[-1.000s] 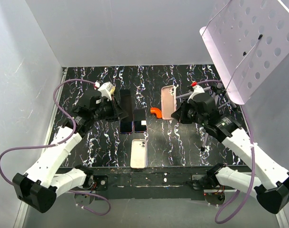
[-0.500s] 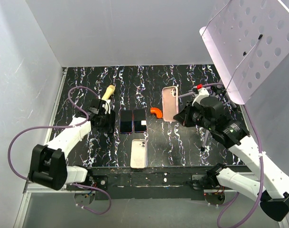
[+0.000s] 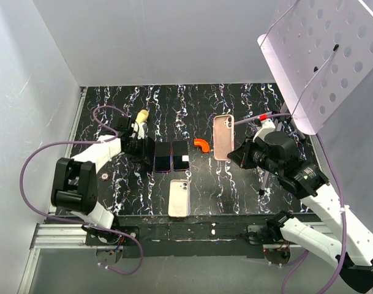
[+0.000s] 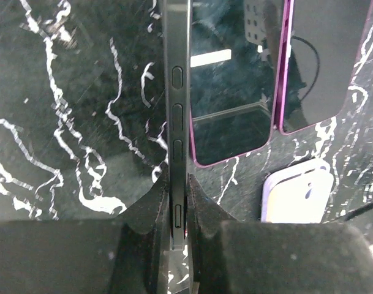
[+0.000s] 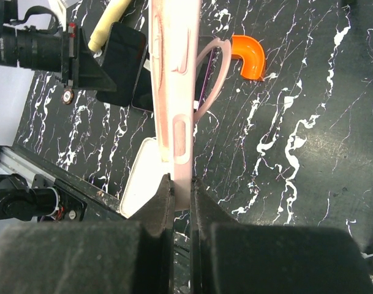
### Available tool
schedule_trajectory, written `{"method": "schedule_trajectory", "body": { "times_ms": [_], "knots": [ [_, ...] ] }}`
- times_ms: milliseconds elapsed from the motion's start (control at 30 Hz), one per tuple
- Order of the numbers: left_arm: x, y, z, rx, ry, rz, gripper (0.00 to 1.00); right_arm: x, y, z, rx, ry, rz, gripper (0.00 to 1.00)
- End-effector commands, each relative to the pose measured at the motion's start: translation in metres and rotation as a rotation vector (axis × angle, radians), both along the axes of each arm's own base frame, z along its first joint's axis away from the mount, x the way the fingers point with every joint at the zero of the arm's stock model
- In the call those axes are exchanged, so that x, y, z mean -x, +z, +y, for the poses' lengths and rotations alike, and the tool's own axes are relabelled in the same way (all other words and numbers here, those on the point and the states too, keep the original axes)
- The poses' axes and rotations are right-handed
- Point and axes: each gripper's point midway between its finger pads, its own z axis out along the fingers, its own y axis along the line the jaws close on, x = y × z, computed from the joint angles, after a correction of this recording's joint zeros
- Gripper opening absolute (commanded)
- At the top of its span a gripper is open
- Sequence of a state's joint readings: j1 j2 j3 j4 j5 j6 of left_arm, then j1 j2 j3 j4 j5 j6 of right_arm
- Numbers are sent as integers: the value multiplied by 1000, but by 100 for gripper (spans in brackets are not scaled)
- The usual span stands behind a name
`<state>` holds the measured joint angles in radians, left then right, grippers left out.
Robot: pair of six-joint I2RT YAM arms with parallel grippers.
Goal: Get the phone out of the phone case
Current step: Place the phone at the center of the board.
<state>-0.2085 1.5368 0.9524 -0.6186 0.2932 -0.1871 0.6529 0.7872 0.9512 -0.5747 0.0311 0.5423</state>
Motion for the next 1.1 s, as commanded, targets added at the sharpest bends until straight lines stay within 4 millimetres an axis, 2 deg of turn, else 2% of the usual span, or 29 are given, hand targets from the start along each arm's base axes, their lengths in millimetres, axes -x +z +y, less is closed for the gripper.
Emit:
{"method": "schedule_trajectory", "body": {
  "times_ms": [0, 267, 500, 767, 900, 1067],
  "knots": [
    [-20, 12, -18, 102, -42, -12, 0, -5, 19, 1, -30, -1, -76, 1],
    [-17, -3, -5, 73, 20, 55, 0, -1, 27, -17, -15, -50, -123, 1],
    [-10, -8, -6, 122, 121, 98, 0, 0, 28, -12, -28, -30, -122, 1],
    [-5, -23, -9, 180, 140, 168, 0, 0, 28, -10, -37, -25, -119, 1],
    [-7, -28, -4, 146, 138, 175, 0, 0, 28, -10, -38, -28, -117, 1],
    [-5, -36, 1, 110, 151, 205, 25, 0, 29, -8, -43, -22, -116, 1]
  ]
}}
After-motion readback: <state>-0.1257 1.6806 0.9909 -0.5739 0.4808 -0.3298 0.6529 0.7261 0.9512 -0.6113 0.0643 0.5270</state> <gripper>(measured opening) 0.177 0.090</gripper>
